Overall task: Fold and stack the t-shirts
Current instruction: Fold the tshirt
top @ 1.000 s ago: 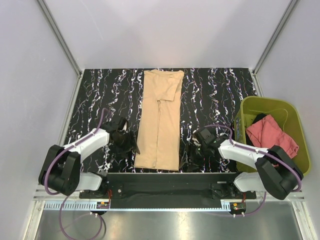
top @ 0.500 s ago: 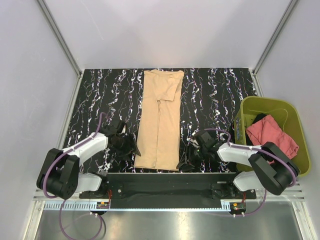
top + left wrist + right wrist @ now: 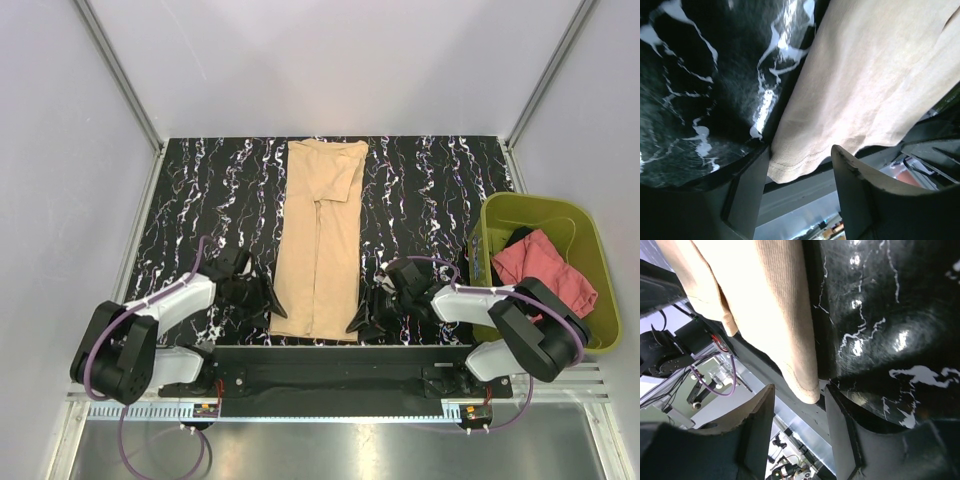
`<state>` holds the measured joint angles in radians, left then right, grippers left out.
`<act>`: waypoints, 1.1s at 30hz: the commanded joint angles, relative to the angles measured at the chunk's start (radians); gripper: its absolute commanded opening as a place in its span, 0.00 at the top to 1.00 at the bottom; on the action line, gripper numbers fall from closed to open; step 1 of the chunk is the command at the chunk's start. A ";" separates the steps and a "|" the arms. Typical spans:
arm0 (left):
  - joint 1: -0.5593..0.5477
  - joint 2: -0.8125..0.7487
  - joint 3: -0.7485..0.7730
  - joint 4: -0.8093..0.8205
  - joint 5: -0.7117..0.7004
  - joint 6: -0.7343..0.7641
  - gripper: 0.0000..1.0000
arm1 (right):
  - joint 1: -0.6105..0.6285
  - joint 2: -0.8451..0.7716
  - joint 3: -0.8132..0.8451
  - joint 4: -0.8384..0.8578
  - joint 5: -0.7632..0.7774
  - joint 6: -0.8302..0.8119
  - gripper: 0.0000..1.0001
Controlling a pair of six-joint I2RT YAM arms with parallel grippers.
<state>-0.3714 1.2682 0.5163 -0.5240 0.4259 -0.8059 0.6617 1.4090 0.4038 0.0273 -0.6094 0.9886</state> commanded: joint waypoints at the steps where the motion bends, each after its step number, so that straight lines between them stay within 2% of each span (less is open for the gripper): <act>1: -0.020 0.010 -0.088 -0.028 -0.075 -0.022 0.40 | 0.001 0.034 -0.026 0.042 0.022 0.001 0.48; 8: -0.055 0.007 -0.093 -0.077 -0.117 -0.047 0.45 | 0.001 0.035 -0.065 0.062 0.022 0.008 0.50; 16: -0.066 -0.059 -0.068 -0.154 -0.200 -0.091 0.42 | -0.001 0.061 -0.072 0.086 0.027 0.010 0.54; 19: -0.066 -0.099 -0.049 -0.191 -0.231 -0.098 0.41 | 0.001 0.059 -0.072 0.083 0.039 0.016 0.62; 22: -0.066 -0.141 -0.039 -0.203 -0.237 -0.110 0.38 | 0.001 0.032 -0.080 0.053 0.074 0.022 0.76; 24: -0.064 -0.142 -0.039 -0.200 -0.228 -0.111 0.37 | 0.001 -0.001 -0.089 0.034 0.094 0.024 0.87; 27: -0.066 -0.112 -0.036 -0.191 -0.211 -0.095 0.38 | 0.001 -0.060 -0.108 -0.001 0.115 0.030 0.95; 33: -0.070 -0.055 -0.044 -0.113 -0.127 -0.061 0.41 | -0.001 -0.117 -0.131 -0.021 0.128 0.033 0.99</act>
<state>-0.4347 1.1744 0.4908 -0.6785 0.3260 -0.9119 0.6617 1.3083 0.2909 0.0597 -0.5385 1.0298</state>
